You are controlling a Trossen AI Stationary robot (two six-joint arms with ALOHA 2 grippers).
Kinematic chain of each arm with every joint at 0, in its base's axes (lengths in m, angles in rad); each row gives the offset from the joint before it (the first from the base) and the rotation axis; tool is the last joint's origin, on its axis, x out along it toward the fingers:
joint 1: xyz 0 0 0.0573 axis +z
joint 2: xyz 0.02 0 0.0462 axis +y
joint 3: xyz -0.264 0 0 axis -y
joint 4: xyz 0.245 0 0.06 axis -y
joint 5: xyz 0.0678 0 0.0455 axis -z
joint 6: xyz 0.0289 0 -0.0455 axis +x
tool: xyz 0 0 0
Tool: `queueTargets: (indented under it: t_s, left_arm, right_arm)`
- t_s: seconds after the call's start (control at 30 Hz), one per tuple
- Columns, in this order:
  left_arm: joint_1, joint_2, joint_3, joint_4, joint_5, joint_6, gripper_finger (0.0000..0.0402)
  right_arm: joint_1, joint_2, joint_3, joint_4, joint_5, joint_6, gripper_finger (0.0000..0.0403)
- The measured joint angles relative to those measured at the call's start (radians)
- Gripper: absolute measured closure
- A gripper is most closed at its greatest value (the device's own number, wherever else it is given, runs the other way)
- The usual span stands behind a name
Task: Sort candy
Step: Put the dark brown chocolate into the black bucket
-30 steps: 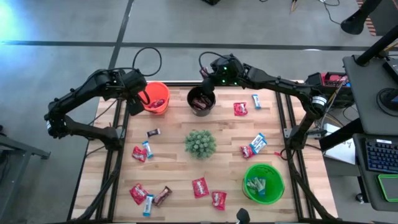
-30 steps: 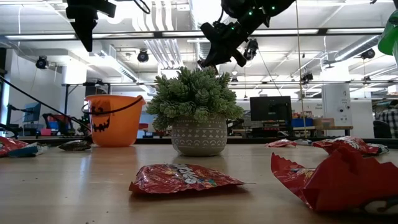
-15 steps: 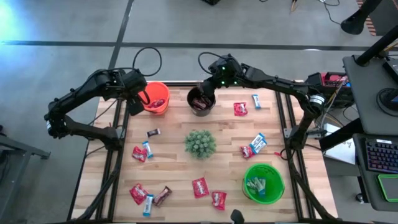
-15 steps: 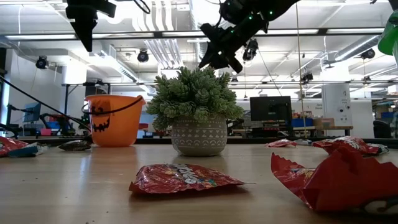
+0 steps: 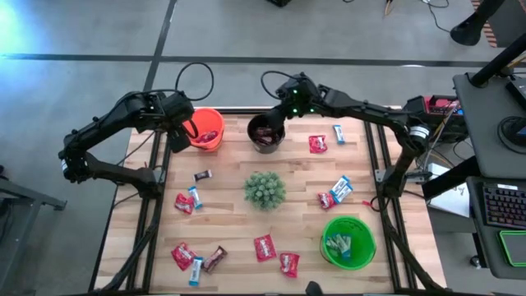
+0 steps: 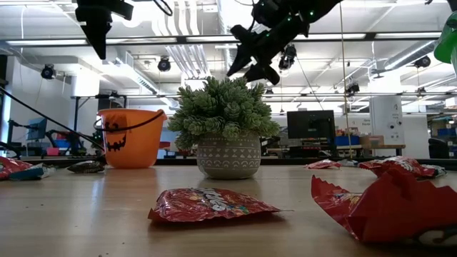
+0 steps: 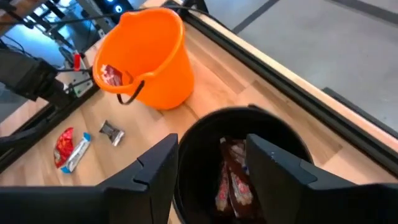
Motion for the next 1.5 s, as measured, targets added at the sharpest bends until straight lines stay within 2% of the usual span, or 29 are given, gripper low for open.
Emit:
queueTargets:
  t_s: [0.23,0.4,0.47,0.6,0.77,0.93,1.1,1.27,1.5]
  left_arm:
    - [0.0,0.0,0.0,-0.016,0.012,-0.019,0.0238]
    - [-0.001,-0.036,0.0,-0.017,0.254,-0.072,0.0238]
    - [-0.004,-0.058,-0.001,-0.017,0.321,-0.109,0.0238]
    - [-0.016,-0.103,-0.006,-0.017,0.376,-0.141,0.0238]
    - [-0.04,-0.152,-0.032,-0.017,0.409,-0.105,0.0238]
    - [-0.067,-0.17,-0.139,-0.009,0.421,-0.106,0.0238]
    - [-0.09,-0.186,-0.274,0.118,0.425,-0.116,0.0238]
    - [-0.117,-0.189,-0.395,0.227,0.482,-0.13,0.0238]
    - [-0.174,-0.146,-0.529,0.351,0.499,-0.135,0.0238]
  right_arm:
    - [-0.001,-0.054,0.0,-0.141,-0.006,-0.015,0.0225]
    - [-0.014,-0.114,0.0,-0.272,-0.005,-0.085,0.0225]
    - [-0.023,-0.139,0.0,-0.313,-0.003,-0.101,0.0225]
    - [-0.032,-0.181,0.0,-0.358,0.019,-0.134,0.0225]
    - [-0.039,-0.219,0.0,-0.416,0.021,-0.15,0.0225]
    - [-0.039,-0.237,0.0,-0.495,0.022,-0.15,0.0225]
    - [-0.039,-0.237,0.0,-0.555,0.022,-0.15,0.0225]
    - [-0.039,-0.237,0.0,-0.571,0.022,-0.15,0.0225]
    - [-0.039,-0.237,0.0,-0.574,0.022,-0.163,0.0225]
